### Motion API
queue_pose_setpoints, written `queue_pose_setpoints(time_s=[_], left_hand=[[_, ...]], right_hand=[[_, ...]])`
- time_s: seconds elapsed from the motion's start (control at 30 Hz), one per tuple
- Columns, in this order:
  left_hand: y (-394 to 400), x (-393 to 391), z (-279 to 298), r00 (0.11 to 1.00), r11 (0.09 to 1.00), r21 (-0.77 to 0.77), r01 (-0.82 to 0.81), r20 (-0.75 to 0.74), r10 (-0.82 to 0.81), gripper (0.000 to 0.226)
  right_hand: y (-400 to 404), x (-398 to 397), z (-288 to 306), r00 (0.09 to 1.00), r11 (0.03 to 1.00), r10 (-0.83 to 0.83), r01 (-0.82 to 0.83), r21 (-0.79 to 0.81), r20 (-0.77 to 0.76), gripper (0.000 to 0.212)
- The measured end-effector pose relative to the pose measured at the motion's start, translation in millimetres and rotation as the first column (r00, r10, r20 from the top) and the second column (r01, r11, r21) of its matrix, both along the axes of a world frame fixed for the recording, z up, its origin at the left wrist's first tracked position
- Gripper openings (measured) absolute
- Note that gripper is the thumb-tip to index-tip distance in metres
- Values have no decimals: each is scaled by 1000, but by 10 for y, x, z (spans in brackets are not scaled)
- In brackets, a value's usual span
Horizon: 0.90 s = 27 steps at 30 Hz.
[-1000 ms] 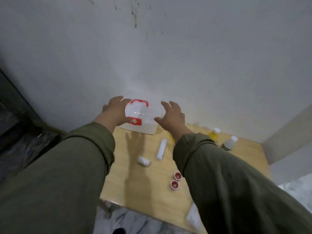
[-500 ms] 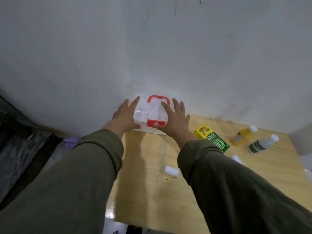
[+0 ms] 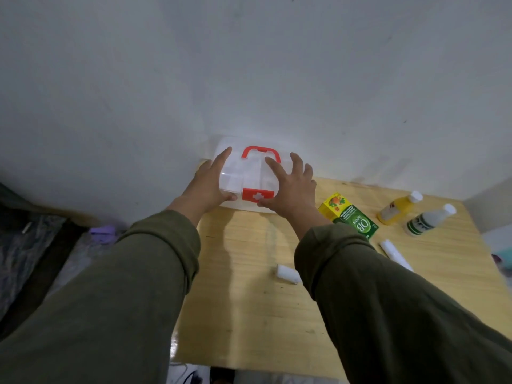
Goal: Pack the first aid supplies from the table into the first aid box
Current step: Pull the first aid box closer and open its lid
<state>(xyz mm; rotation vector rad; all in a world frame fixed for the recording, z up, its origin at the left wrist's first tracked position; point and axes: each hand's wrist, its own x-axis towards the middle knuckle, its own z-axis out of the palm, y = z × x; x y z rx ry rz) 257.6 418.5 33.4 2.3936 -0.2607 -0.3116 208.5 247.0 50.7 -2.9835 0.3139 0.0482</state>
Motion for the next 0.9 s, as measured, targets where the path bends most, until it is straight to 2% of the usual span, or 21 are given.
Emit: queue_pose_setpoints(time_s=[0.4, 0.63, 0.73, 0.9], left_hand=[[161, -643, 3, 1000, 1000, 9, -15, 12, 15, 104], [196, -764, 65, 1000, 1000, 22, 0, 19, 0, 103], [211, -769, 34, 1000, 1000, 14, -10, 25, 10, 103], [249, -800, -13, 999, 998, -57, -37, 11, 37, 101]], right_hand=[[151, -628, -88, 997, 997, 71, -71, -36, 13, 93], [255, -789, -362, 962, 946, 221, -172, -275, 160, 86], [254, -778, -430, 951, 932, 239, -169, -322, 195, 88], [151, -789, -451, 909, 883, 370, -279, -379, 194, 88]])
